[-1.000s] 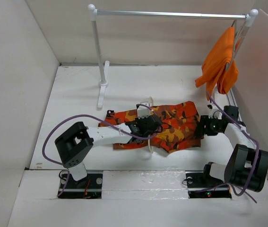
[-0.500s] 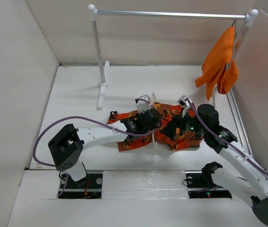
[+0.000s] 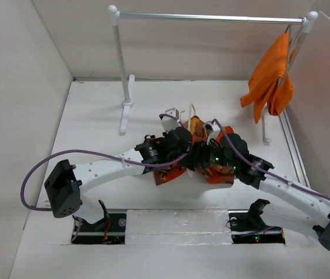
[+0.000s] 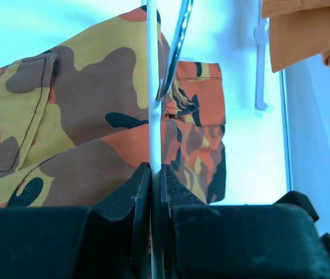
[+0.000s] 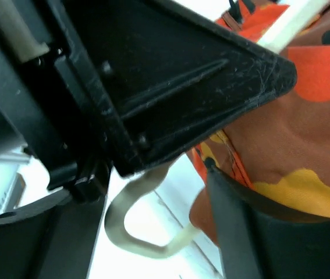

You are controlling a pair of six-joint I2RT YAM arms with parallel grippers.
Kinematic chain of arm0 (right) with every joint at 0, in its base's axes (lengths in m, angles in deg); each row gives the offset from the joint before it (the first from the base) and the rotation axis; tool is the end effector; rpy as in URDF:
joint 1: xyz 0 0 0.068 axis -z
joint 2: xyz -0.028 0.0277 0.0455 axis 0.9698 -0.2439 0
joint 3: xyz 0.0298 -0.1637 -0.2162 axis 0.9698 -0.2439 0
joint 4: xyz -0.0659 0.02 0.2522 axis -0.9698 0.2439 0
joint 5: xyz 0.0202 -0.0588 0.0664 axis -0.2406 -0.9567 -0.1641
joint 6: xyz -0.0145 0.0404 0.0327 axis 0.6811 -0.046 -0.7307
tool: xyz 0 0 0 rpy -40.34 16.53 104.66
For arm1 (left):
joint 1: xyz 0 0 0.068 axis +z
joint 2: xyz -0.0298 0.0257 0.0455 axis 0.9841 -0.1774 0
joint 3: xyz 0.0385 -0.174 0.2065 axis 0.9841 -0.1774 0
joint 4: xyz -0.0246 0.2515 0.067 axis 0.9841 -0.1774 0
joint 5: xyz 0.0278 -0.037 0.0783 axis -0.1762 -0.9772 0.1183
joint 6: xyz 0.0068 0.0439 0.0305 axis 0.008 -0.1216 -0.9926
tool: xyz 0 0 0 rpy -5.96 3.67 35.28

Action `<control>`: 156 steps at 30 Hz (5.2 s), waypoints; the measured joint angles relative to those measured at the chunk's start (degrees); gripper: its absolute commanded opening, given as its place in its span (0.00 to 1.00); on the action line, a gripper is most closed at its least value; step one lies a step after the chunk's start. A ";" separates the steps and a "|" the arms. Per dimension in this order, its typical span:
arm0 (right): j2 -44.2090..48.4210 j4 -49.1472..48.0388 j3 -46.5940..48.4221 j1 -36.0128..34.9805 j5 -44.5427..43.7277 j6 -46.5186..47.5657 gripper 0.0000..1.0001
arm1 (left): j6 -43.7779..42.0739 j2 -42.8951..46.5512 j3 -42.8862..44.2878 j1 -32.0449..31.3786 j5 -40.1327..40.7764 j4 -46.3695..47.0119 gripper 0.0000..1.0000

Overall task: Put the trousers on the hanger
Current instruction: Place the trousers on the hanger, then place the hanger at the clothesline, then reset both arms

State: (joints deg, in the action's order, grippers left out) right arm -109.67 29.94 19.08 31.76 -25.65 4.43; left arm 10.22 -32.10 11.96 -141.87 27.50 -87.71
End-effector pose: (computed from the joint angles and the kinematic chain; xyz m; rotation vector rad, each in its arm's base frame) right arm 0.1513 0.1608 0.2840 -0.3929 2.0776 1.1483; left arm 0.1733 -0.2899 0.3112 -0.2042 2.0274 -0.8231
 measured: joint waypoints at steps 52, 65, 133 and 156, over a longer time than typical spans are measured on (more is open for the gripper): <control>-5.81 -15.56 14.05 5.73 -3.78 -18.34 0.00 | -19.93 11.96 29.97 4.46 -7.82 -4.85 0.46; -13.79 -6.84 35.78 31.78 7.89 -14.95 0.00 | -28.83 13.64 19.85 5.20 2.58 -4.33 0.49; -22.84 1.20 49.22 59.45 18.01 5.44 1.00 | -17.92 11.41 12.28 5.20 -6.36 -10.86 0.93; 11.54 15.13 28.59 47.45 1.33 34.07 1.00 | -14.16 15.17 5.92 5.20 -1.99 -18.40 0.99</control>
State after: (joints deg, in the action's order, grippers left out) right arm -98.13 45.06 47.67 79.22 -24.31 38.50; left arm -3.95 -16.93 17.88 -136.66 25.51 -106.12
